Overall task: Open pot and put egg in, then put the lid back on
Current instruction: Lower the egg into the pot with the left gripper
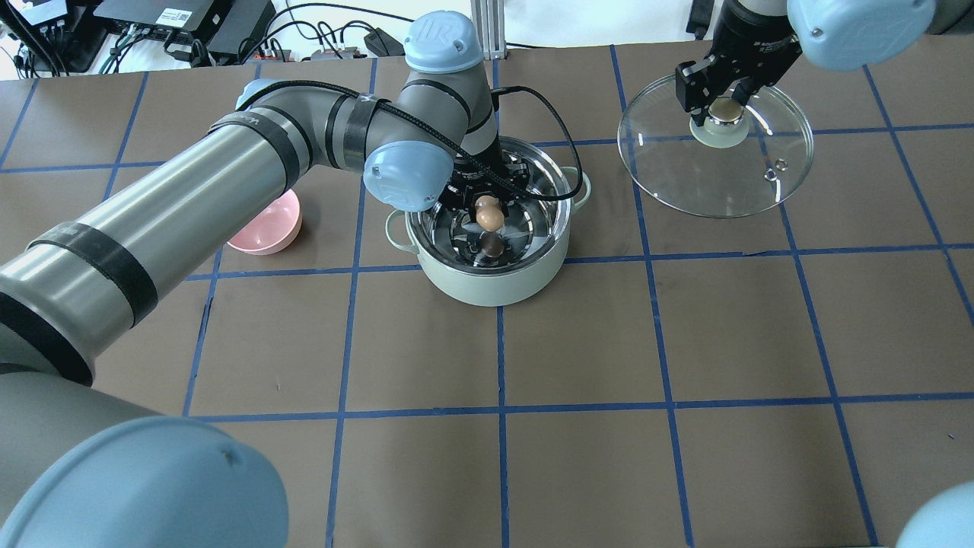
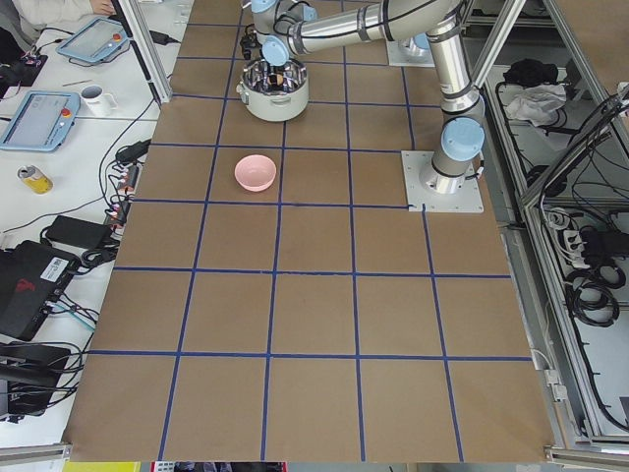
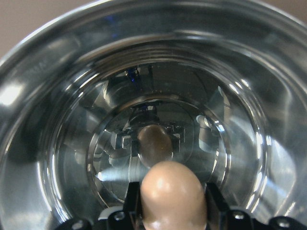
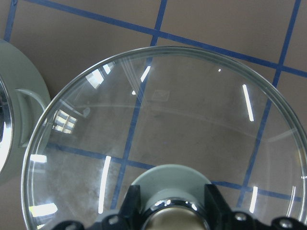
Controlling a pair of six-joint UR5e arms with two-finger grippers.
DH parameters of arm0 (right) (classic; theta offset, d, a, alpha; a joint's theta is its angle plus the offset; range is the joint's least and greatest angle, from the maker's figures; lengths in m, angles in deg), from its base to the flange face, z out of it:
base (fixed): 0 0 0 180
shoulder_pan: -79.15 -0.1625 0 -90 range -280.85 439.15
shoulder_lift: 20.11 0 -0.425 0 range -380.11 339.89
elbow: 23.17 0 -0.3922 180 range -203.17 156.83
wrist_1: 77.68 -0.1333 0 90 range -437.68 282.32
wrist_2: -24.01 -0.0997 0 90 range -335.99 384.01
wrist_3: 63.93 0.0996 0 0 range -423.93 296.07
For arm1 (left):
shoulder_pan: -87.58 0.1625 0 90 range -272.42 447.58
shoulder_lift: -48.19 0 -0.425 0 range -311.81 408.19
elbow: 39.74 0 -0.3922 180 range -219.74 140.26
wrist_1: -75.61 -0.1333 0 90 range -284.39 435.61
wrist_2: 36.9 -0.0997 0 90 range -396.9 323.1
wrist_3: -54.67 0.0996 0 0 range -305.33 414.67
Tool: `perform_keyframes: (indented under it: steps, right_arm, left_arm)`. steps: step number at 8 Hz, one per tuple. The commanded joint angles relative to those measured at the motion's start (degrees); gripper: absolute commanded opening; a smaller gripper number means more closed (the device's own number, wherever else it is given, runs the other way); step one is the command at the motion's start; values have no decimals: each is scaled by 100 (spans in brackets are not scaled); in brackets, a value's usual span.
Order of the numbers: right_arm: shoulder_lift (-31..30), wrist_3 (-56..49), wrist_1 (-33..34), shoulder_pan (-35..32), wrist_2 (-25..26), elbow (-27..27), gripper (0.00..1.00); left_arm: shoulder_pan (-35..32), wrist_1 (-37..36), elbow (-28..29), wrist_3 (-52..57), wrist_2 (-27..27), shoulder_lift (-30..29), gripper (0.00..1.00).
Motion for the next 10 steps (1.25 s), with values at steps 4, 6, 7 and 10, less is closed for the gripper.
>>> perform_keyframes:
  steps: [4, 6, 7, 10]
  right_arm:
    - [5, -9, 9, 0, 0, 0, 0]
    - [5, -9, 9, 0, 0, 0, 0]
    - [5, -9, 9, 0, 0, 0, 0]
    - [5, -174, 9, 0, 0, 0, 0]
  left_arm:
    - [-9, -14, -135, -4, 7, -62, 31]
    - [-9, -14, -145, -4, -2, -62, 41]
    - [-9, -5, -153, -12, 7, -62, 47]
    - [-9, -5, -145, -4, -2, -53, 86]
